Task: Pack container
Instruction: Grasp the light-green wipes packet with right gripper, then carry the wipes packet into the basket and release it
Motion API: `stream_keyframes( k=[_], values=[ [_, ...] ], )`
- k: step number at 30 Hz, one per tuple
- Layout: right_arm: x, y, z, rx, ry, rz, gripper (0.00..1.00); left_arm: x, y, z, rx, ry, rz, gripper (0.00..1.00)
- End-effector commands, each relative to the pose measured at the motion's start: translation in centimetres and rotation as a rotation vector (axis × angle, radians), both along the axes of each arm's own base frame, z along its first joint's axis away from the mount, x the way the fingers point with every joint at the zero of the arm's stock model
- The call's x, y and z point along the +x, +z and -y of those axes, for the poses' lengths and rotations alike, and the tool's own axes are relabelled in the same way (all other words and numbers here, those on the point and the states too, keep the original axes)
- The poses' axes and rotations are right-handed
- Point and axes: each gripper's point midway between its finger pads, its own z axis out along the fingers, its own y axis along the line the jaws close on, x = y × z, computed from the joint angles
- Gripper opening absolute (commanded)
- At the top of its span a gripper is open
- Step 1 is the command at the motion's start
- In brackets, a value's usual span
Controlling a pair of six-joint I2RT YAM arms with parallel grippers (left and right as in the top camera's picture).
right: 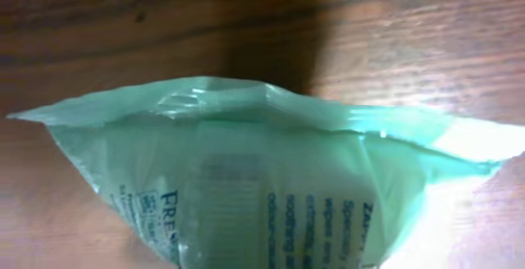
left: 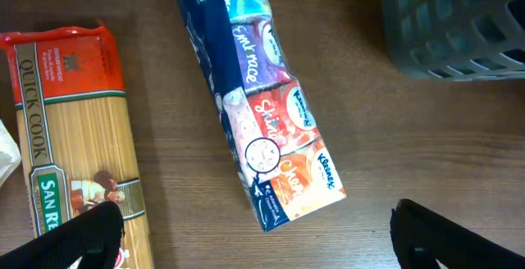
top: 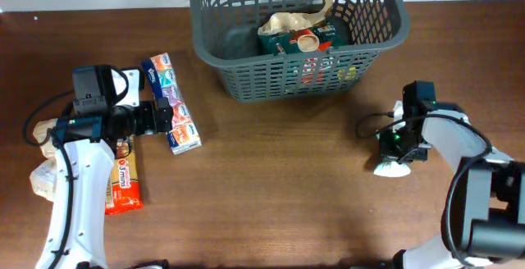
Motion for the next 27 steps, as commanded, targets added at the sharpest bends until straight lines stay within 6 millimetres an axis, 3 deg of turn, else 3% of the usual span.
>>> stream_keyframes(
  k=[1,7,11,14,20,27],
  values=[
    [3.9,6.8,-0.1,0.0,0.004,0.211,0.04,0.4,0.6,-0.5,0.017,-0.003,0.017,0.99],
    [7.7,20.5,0.4,-0.047,0.008,0.558,0.04,0.4,0.6,-0.5,0.017,-0.003,0.017,0.99],
    [8.4,28.4,0.7,-0.082,0.006,0.739,0.04,0.4,0.6,-0.5,0.017,-0.003,0.017,0.99],
    [9.0,33.3,0.1,-0.078,0.048,0.859,0.04,0.5,0.6,-0.5,0.017,-0.003,0.017,0.99],
    [11.1,39.6,-2.2,-0.027,0.217,1.103,0.04,0.5,0.6,-0.5,0.017,-0.003,0.018,0.99],
    [15.4,43.5,-6.3,0.013,0.433,1.342,0.03,0.5,0.6,-0.5,0.016,-0.003,0.017,0.99]
  ],
)
